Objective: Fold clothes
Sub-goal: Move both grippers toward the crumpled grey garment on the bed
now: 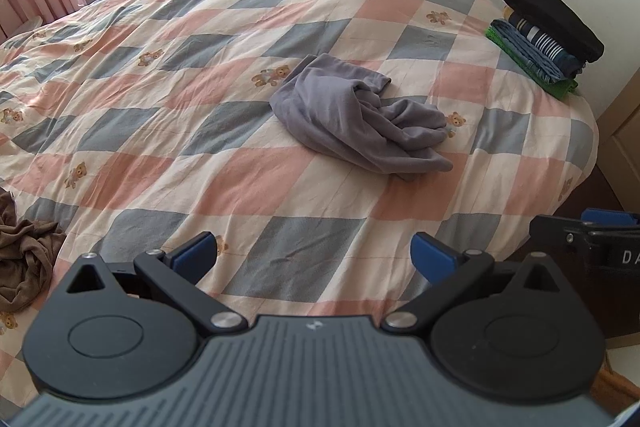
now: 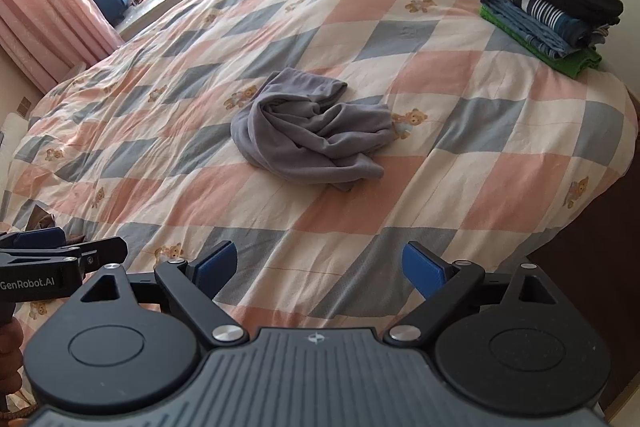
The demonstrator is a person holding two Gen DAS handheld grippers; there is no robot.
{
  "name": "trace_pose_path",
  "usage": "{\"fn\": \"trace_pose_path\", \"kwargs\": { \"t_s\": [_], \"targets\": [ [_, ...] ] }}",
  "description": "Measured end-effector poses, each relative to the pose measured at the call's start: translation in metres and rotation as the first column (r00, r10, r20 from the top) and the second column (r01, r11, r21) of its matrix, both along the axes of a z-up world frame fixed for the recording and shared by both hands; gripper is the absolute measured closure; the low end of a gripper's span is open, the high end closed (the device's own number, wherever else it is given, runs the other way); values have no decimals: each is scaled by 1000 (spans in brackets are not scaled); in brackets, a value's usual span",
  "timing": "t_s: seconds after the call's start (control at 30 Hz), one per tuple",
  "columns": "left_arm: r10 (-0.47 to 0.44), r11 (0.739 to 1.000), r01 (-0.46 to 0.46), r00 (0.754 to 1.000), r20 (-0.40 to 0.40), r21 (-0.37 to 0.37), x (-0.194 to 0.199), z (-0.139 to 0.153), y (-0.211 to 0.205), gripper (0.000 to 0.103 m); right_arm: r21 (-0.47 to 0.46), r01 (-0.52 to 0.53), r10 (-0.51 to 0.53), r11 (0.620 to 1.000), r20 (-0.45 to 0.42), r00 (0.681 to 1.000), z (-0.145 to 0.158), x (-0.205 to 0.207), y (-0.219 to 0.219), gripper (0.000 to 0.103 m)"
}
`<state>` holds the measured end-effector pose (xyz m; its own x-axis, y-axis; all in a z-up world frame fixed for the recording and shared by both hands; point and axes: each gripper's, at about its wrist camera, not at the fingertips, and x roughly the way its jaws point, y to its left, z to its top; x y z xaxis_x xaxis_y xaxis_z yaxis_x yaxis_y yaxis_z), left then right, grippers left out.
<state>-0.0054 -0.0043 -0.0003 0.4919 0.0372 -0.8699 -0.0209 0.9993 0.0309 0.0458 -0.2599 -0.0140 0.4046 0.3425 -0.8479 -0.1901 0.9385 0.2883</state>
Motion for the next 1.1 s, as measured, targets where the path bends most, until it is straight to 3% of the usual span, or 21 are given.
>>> {"fn": "trace_pose_path", "kwargs": {
  "t_s": [0.7,1.1],
  "targets": [
    [-40,999,39,999,-14,-26,-12,-8,13,1,-47,19,-18,999,17,1000,-6,-9,15,11],
    [-35,999,34,999,-15,-38,-2,-8,15,1,-58,-8,11,998,39,999,-9,6,24,11]
  ]
}}
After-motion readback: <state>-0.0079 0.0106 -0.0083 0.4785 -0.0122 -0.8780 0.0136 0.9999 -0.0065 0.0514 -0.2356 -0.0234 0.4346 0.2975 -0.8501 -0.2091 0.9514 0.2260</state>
